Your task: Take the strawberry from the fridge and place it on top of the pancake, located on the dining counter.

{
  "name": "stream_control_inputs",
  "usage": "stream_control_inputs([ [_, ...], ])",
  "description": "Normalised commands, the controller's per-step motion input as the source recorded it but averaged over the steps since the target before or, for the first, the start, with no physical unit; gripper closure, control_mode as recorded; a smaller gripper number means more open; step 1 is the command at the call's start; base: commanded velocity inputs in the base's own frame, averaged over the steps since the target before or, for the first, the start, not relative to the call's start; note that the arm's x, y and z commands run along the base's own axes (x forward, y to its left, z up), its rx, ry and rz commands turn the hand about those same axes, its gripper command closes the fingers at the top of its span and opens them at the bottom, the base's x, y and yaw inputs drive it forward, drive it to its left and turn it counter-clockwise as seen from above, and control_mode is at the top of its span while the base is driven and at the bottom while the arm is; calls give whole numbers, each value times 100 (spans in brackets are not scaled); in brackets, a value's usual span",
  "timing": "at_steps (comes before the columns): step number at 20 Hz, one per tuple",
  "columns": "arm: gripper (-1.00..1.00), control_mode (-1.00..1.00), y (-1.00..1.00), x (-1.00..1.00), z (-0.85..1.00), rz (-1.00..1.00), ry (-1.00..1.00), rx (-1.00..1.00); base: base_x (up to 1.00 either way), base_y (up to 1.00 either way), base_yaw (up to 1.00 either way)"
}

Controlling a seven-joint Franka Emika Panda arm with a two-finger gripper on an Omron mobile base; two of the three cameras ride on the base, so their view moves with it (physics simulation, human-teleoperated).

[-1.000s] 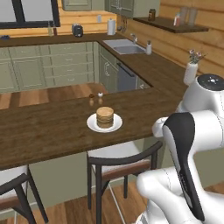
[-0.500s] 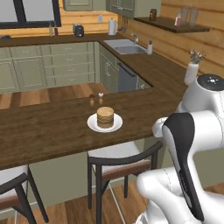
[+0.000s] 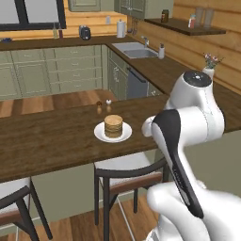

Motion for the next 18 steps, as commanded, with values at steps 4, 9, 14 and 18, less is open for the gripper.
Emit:
stream_control_inputs([
  [4,100,-100,47,100,0,23,20,0,0,0,0],
  [9,100,-100,21,100,0,14,31,0,0,0,0],
  [14,100,-100,12,100,-1,1,41,-10,0,0,0],
  [18,100,-100,32,100,-14,0,9,-20,0,0,0],
])
